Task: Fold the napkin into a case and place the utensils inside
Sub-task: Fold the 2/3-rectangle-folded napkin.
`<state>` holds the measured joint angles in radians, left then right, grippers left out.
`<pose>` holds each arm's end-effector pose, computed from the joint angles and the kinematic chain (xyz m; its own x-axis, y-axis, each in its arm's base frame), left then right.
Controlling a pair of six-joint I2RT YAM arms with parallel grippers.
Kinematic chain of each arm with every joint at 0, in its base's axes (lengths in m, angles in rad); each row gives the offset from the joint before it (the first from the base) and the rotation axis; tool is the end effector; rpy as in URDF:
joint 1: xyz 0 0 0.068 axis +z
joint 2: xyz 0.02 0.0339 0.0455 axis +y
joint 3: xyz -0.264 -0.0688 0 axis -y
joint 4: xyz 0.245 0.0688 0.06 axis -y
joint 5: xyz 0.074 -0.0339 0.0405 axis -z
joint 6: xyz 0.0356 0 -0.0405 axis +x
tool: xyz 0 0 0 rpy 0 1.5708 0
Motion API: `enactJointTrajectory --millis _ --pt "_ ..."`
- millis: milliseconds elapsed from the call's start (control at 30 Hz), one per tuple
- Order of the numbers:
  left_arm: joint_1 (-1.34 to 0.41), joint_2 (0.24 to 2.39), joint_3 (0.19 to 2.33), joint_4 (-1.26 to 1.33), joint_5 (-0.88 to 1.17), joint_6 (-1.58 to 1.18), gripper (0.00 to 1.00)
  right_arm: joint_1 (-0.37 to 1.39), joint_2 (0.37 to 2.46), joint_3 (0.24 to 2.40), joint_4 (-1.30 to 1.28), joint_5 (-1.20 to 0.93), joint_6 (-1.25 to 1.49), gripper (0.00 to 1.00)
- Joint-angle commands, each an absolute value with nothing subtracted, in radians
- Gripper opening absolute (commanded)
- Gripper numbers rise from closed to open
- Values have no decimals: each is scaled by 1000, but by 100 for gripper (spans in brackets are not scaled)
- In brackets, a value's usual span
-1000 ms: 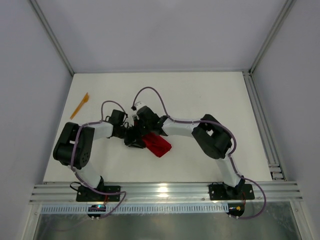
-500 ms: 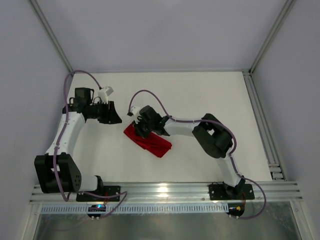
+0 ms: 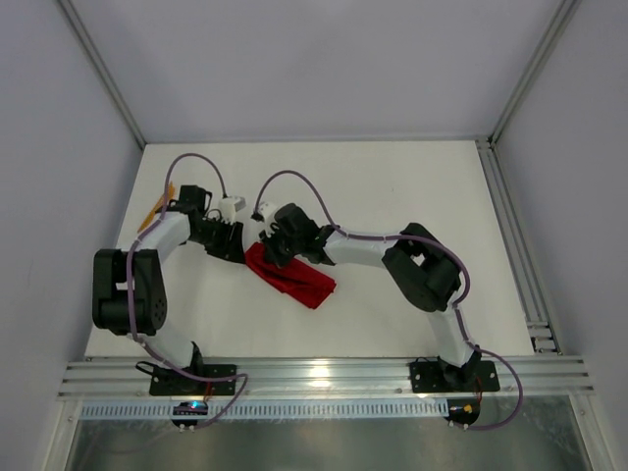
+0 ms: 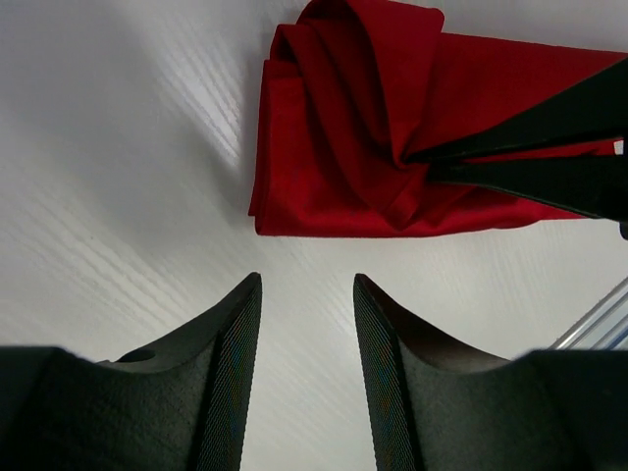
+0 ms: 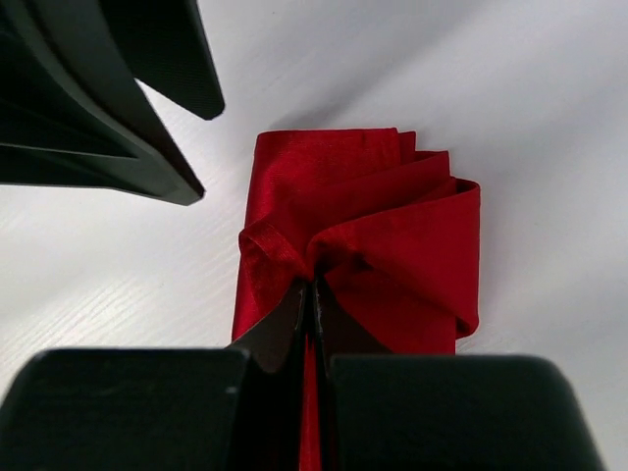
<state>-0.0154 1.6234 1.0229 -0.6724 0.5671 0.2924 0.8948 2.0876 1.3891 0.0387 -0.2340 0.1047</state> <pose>0.3001 -0.0237 0.1888 -0.8661 0.2565 -0.4291 0.4389 0.8010 -0.4071 0.2829 0.3659 0.1648 -0.4727 -0.4269 -0.7709 -0.8286 0.5131 0.2239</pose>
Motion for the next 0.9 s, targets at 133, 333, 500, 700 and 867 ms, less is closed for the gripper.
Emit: enactJointTrajectory --millis 133,333,500,700,867 --pt "-31 1739 1051 -529 531 256 42 899 2033 1463 35 -209 156 3" --pt "-37 1796 1063 -511 552 227 18 899 2037 1523 -33 -206 216 3" --pt "-38 1776 1037 -466 587 204 10 900 2057 1549 -61 -204 276 3" --pt "-37 1764 1026 -477 587 215 8 917 2120 1534 -34 -212 301 5" --pt "-32 1740 1037 -517 612 207 15 923 2158 1529 -8 -201 321 12"
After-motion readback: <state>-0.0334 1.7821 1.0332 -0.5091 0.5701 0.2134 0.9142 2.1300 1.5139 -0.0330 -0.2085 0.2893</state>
